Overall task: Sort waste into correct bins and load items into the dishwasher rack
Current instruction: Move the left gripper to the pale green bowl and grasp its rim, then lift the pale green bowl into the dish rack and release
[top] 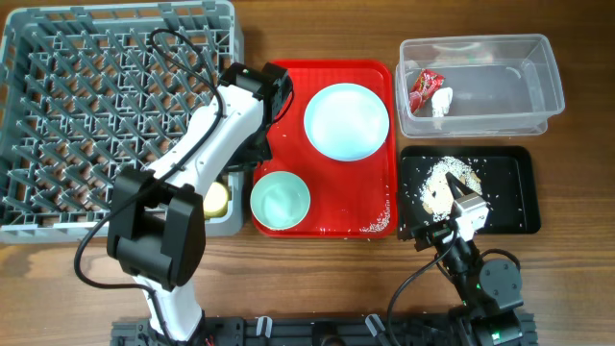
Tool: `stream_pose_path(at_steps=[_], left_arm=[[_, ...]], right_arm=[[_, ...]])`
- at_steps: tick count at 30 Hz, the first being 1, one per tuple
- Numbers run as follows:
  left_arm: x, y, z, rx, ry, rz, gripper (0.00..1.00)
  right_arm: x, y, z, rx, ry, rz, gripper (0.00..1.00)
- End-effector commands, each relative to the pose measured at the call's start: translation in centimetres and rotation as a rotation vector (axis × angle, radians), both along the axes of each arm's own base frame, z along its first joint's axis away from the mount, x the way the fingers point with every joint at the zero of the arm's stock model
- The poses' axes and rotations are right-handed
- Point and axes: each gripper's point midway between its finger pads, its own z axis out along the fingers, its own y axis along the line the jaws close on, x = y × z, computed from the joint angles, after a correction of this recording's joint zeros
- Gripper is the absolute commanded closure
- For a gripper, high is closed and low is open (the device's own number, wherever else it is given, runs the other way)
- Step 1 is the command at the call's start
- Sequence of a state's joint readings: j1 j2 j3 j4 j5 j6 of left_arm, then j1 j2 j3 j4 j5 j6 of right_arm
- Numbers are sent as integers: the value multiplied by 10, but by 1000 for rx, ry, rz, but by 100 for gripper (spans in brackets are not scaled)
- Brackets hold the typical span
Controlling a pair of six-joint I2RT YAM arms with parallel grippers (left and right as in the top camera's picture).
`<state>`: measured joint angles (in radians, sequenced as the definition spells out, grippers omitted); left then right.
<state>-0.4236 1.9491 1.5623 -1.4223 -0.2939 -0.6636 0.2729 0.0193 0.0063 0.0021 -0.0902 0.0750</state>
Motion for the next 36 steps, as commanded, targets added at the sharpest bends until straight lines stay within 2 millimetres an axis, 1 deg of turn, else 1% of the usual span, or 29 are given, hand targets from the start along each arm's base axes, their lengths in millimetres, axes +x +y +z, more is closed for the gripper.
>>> stream_pose_path(at_steps=[1,3,5,6,7,10,11,12,13,15,17,19,20,22,25,28,32,36], left_arm=[[-12,5,7,10,27,13,96],[-9,4,6,3,17,2,96],[-3,-2,4,-25,-10,4,85],[1,-7,7,-53,-29,7,85],[4,-12,20,-90,-52,11,76],[4,-29,56,-209,-104,15,41],[5,-36,70,-257,-136,12,30],[6,-48,85,-328,-188,1,22],[7,-53,95,-360,-225,-12,19],[7,-61,104,-375,-268,-42,19],[3,-68,103,-372,-263,-67,27],[-3,-76,88,-360,-229,-95,40],[-8,-79,71,-347,-199,-104,42],[-16,-77,47,-322,-156,-84,44],[-31,-57,14,-227,-121,6,46],[-39,-51,-14,-213,-104,7,47],[-44,-48,-40,-216,-104,-5,49],[-50,-46,-59,-224,-103,-7,57]], right_arm=[[-1,2,2,12,-5,13,0],[-1,2,2,12,-5,13,0],[-1,2,2,12,-5,13,0],[-1,2,2,12,-5,13,0],[-1,2,2,12,-5,13,0],[-1,2,2,12,-5,13,0],[-1,2,2,12,-5,13,0],[-1,2,2,12,-5,13,0],[-1,2,2,13,-5,14,0],[-1,2,2,12,-5,13,0],[-1,2,2,12,-5,13,0],[-1,2,2,12,-5,13,0],[-1,2,2,13,-5,13,0],[-1,2,2,12,-5,13,0],[-1,2,2,12,-5,13,0],[-1,2,2,12,-5,13,0],[-1,2,2,13,-5,13,0],[-1,2,2,12,-5,13,0]])
